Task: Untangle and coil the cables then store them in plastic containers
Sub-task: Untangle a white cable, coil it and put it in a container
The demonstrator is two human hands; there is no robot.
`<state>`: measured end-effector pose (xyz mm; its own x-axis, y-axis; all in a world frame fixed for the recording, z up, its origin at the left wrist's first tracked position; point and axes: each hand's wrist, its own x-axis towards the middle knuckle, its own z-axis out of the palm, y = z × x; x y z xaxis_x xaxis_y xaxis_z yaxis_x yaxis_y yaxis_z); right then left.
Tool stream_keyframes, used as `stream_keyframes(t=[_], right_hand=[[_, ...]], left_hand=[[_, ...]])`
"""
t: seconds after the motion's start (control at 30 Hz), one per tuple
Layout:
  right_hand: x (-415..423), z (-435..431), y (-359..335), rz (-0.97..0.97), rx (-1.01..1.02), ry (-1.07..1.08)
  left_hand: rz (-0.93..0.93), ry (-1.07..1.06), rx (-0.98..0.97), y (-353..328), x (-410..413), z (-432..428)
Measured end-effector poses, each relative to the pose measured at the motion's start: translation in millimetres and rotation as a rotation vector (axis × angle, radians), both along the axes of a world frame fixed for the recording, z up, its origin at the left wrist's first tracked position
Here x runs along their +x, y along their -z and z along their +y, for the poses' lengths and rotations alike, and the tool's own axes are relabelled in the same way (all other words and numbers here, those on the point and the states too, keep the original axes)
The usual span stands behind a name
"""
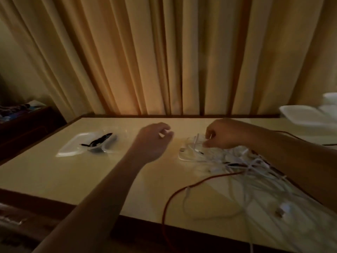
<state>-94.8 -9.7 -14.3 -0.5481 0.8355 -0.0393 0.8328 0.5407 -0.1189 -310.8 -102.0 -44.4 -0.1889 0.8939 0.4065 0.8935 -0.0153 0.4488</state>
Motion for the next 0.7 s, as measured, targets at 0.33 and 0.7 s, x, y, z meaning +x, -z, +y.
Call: stream_keyframes(t=[0.33,0.7], right_hand=[[46.6,23.3,23.3,0.345,0.087,0.069],[109.7,42.3,-4.5,0.141,0.209,0.114]], left_hand=[[0.103,0.072,-0.393,16.4,59.8,56.8],[-0.879,0.178,0.126,-33.2,65.2,48.0]])
